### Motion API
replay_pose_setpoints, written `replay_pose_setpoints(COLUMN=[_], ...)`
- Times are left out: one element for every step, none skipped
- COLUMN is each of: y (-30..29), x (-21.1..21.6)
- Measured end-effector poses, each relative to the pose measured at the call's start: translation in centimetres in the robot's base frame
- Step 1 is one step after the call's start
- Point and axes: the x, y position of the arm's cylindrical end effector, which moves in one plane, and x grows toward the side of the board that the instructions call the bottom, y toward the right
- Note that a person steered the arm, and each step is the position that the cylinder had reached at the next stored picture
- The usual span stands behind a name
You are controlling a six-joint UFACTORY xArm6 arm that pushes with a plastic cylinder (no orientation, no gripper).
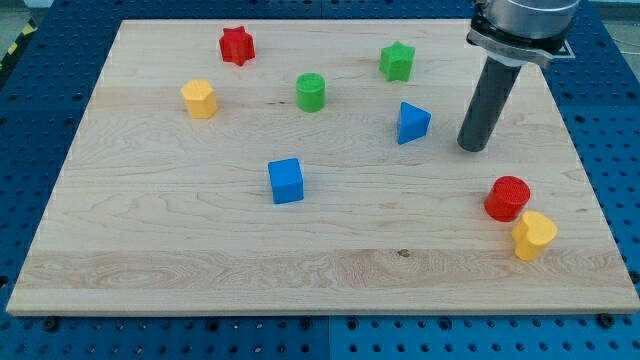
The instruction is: Move the blue triangle to the top left of the red circle
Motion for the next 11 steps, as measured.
replay_pose_setpoints(y=[0.0, 0.4, -0.3, -0.8, -7.4, -9.9, -8.2, -7.9, -7.2, -5.4, -5.0], x=[0.0, 1.9, 0.4, -5.3, -7.3, -7.0, -2.9, -2.1, -3.3, -3.3, -3.1])
